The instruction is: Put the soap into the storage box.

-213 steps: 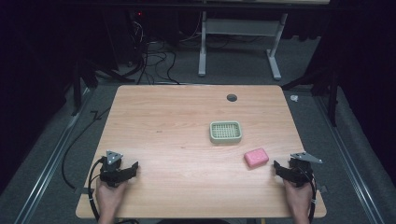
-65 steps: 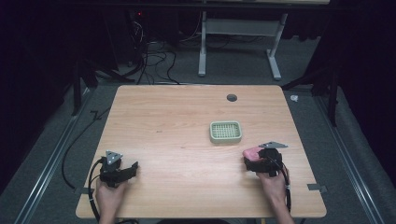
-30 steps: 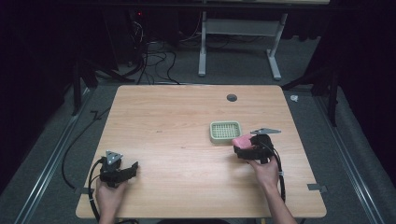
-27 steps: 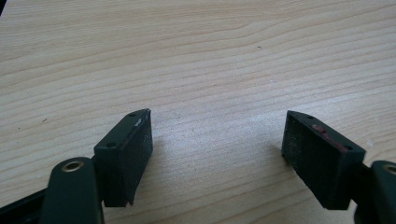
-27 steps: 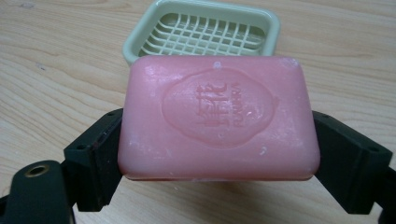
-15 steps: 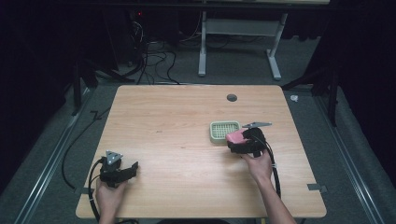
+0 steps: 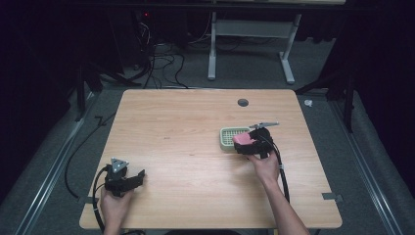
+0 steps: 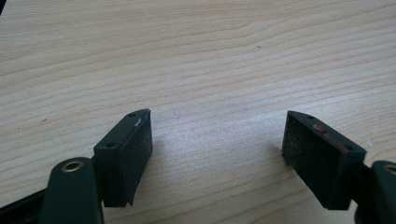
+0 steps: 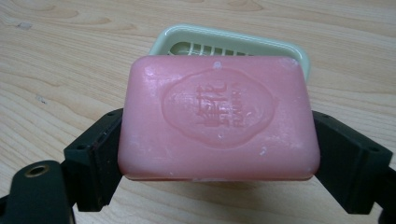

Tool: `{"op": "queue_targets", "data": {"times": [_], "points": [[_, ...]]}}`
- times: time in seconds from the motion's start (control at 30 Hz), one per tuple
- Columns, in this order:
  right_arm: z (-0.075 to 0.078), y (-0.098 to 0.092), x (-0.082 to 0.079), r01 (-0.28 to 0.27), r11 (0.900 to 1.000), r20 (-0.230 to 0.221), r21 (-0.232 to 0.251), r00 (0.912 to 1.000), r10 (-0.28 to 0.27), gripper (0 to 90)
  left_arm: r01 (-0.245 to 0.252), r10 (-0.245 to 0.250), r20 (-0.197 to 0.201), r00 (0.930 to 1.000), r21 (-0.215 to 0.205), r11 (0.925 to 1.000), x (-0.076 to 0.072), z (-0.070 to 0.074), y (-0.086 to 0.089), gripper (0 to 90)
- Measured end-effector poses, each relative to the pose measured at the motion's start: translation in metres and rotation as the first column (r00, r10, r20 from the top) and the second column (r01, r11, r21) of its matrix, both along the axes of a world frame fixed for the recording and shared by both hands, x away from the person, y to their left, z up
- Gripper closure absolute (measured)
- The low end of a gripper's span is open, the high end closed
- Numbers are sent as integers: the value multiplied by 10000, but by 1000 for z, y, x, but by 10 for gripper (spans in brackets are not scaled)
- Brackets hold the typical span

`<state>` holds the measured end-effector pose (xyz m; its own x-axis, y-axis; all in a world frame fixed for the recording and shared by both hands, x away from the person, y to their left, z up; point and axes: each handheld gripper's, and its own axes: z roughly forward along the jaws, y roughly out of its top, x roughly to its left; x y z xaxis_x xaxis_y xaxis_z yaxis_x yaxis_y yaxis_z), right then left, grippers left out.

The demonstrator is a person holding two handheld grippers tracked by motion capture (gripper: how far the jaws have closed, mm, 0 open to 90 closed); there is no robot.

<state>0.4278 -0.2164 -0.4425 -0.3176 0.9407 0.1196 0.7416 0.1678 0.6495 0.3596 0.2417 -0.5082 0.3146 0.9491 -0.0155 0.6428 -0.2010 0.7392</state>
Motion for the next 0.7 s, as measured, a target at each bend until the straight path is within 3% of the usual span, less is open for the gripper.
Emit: {"op": "queue_targets", "data": {"times": [0.7], "points": [[-5, 20, 32, 496, 9984, -305, -262, 9983, -504, 138, 1, -1, 0, 10000, -2, 10000, 0, 0, 0, 248]]}}
